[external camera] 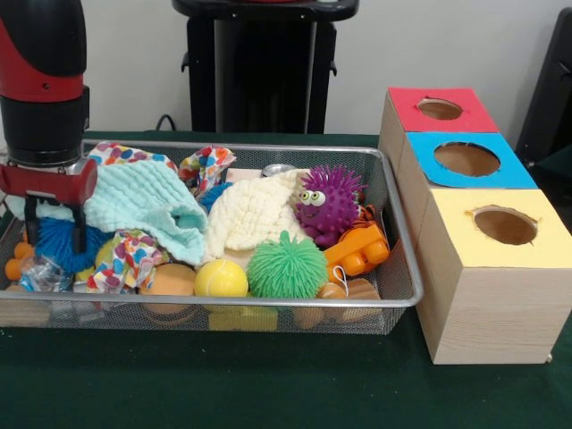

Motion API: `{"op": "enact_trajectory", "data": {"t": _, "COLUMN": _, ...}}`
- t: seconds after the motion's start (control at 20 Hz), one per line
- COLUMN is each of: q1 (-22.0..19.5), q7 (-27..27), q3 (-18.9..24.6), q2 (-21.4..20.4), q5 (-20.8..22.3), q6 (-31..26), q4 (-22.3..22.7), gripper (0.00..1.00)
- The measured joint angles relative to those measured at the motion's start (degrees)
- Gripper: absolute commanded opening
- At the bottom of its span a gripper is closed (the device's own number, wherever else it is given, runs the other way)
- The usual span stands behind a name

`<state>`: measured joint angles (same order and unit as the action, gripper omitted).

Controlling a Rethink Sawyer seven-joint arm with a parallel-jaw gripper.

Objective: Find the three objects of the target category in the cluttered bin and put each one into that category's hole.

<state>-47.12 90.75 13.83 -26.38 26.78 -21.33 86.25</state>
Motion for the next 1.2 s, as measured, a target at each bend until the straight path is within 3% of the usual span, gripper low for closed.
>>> {"op": "enact_trajectory", "data": {"t": 1.2, "q1": 1.63, "q7": 0.00, "q3": 0.00, "q2": -2.82, "q5": -4.89, "q6": -3.66, "q4": 0.88, "gripper": 1.00}}
